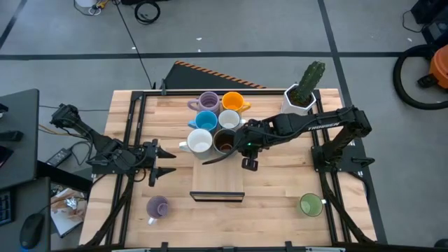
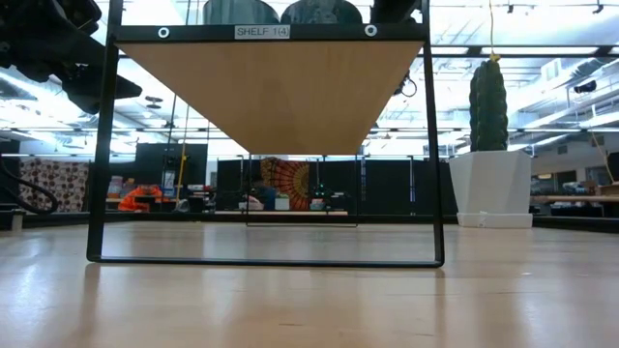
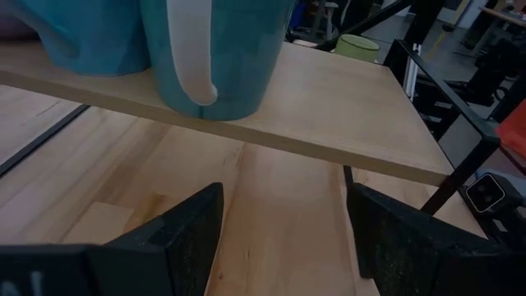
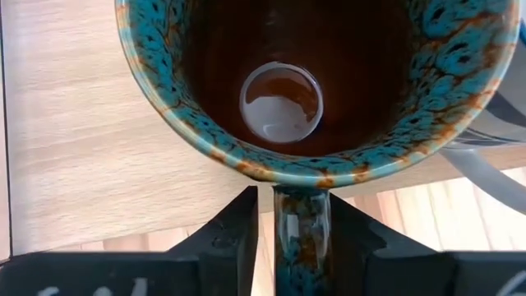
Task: Place coffee mugs
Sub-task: Put the brown mug on the shelf, then adjust the blue mug, then put the green mug on the shelf
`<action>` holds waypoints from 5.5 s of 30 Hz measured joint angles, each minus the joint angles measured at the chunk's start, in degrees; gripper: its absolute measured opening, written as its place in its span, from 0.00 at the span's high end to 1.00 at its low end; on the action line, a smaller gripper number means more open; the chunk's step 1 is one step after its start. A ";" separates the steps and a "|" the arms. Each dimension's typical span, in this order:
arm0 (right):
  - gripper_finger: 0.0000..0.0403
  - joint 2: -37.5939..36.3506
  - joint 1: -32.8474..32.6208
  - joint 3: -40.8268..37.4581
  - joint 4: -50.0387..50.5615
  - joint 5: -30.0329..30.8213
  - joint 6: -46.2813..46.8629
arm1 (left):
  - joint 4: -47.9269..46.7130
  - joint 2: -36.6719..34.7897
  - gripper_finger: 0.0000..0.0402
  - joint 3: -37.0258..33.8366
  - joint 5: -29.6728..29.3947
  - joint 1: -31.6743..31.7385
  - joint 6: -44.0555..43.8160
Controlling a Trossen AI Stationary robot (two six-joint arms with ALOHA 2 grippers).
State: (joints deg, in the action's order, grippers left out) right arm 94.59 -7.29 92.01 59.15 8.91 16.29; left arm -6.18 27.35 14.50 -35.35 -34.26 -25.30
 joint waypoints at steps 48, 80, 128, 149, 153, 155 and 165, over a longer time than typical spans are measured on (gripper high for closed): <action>0.43 -6.73 -0.41 -0.33 6.63 -0.69 -2.75 | 16.75 14.72 0.34 0.02 -12.17 6.22 9.55; 0.43 -7.06 -6.75 -5.14 6.09 3.33 3.13 | 26.77 18.54 0.34 0.02 14.29 22.88 17.16; 0.43 -12.31 -17.79 -14.02 10.19 -5.27 20.25 | 23.19 16.33 0.34 0.00 14.22 21.14 21.41; 0.51 -12.26 -38.10 -16.47 19.93 -13.60 40.84 | 12.23 7.02 0.34 0.00 15.08 21.20 23.25; 0.52 -12.26 -42.69 -19.56 16.75 -14.60 50.16 | 11.72 7.07 0.34 0.00 16.18 21.14 21.54; 0.53 -12.26 -45.07 -22.12 12.74 -17.44 54.38 | 11.72 7.08 0.34 0.00 18.10 21.14 21.01; 0.55 -12.20 -51.67 -29.52 9.25 -23.23 64.63 | 11.79 7.10 0.34 0.00 21.23 21.11 18.53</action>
State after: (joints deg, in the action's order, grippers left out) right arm 82.39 -58.96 62.49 68.40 -14.32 80.92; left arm 5.61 34.46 14.50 -14.12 -13.15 -6.77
